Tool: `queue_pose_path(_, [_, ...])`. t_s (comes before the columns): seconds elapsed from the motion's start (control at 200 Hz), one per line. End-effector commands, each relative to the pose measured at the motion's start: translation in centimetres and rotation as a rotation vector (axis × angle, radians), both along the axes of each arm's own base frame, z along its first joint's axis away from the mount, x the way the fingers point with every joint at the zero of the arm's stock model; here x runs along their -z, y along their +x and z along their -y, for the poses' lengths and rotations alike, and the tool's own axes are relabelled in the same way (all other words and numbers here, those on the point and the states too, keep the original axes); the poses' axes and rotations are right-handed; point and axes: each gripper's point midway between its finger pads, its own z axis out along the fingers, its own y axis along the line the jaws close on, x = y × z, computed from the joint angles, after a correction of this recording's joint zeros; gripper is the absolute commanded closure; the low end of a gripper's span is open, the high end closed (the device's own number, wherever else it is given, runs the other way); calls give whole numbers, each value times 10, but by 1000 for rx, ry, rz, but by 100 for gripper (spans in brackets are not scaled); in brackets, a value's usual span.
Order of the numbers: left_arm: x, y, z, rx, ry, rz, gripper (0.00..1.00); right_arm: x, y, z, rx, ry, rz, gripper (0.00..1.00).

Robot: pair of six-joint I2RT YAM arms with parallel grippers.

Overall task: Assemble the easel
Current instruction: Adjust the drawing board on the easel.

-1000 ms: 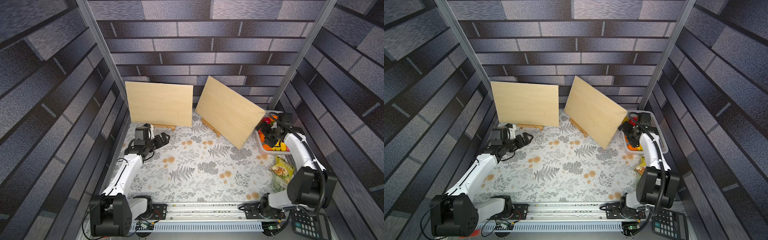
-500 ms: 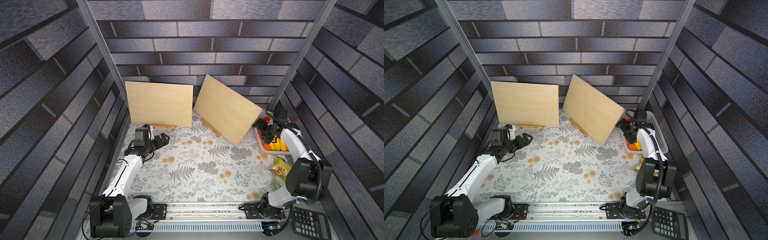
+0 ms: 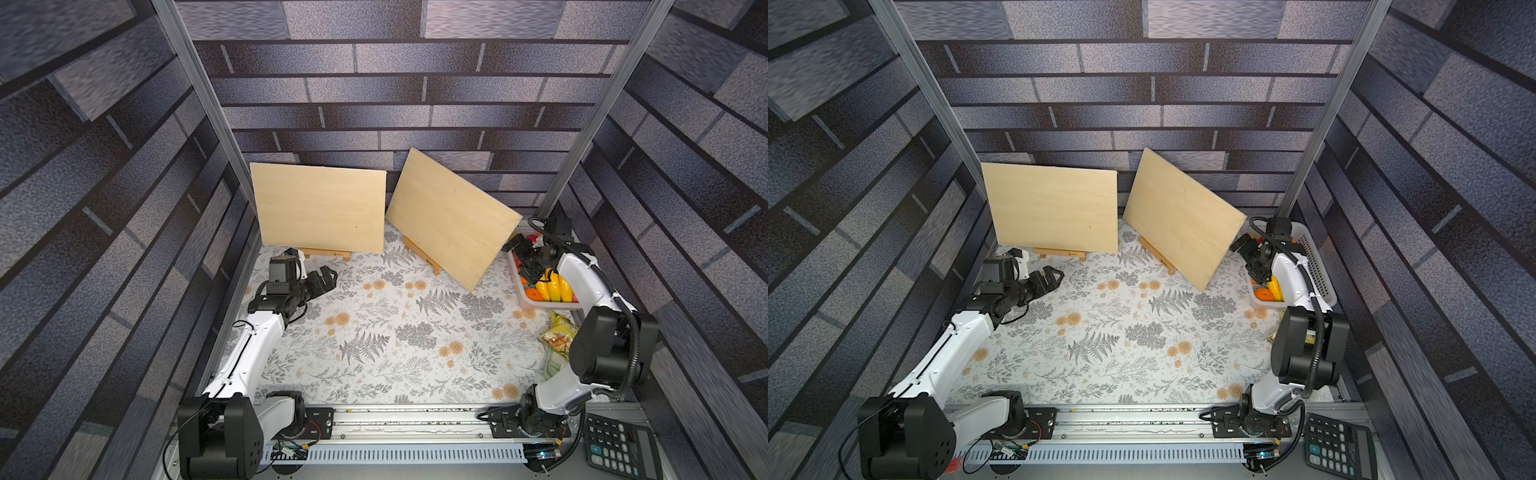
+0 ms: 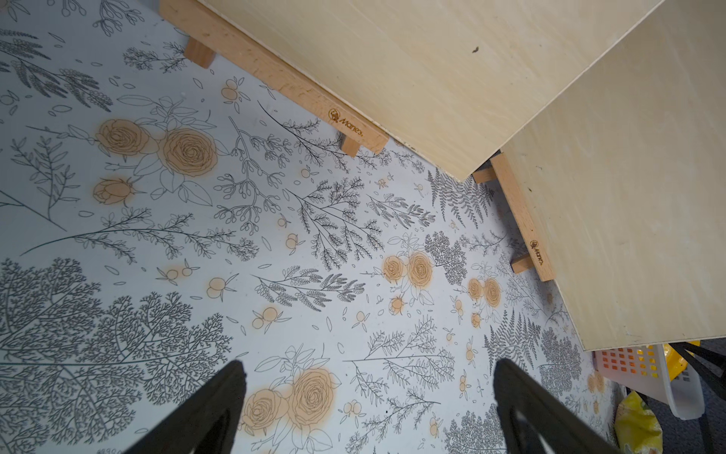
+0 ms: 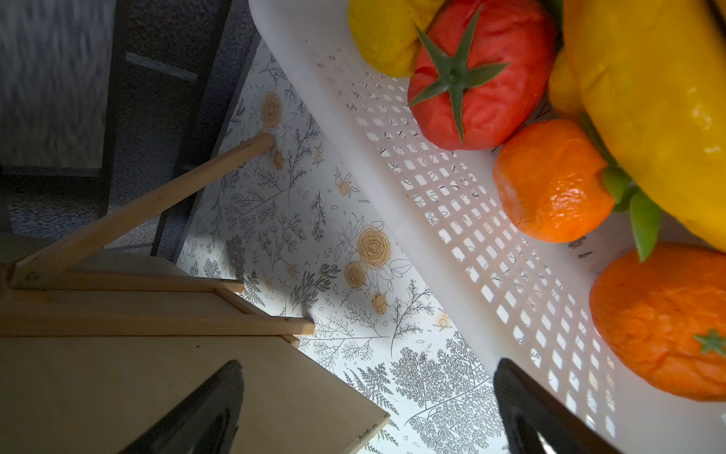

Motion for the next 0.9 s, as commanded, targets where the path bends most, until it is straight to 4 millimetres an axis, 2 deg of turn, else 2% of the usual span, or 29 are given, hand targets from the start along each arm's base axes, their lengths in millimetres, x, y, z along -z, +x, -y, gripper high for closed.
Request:
queue_pose_path(0.0, [-2, -1, -5, -15, 15, 22, 0, -11, 17, -9, -18, 24, 49, 0])
queue_pose_path(0.175, [-2, -1, -5, -18, 15, 22, 0, -10, 21, -11, -24, 23, 45, 0])
queue_pose_path(0.441, [-3, -1, -6, -20, 16, 27, 0, -11, 12, -1, -33, -36, 23, 0])
queue_pose_path(0.561, [-4, -1, -7, -25, 17, 34, 0, -16, 2, 17, -5, -53, 24, 0])
queue_pose_path(0.721, [-2, -3, -15, -63, 14, 22, 0, -27, -22, 52, 52, -102, 41, 0])
queue_pose_path(0.782, [-2, -4, -17, -72, 19, 29, 0, -37, -24, 55, 9, -147, 110, 0])
queue_pose_path(0.832, [-3, -4, -21, -85, 26, 43, 0, -50, -20, 47, -62, -179, 229, 0])
queue_pose_path(0.897, [-4, -4, -25, -97, 31, 70, 0, -57, -17, 41, -118, -206, 346, 0])
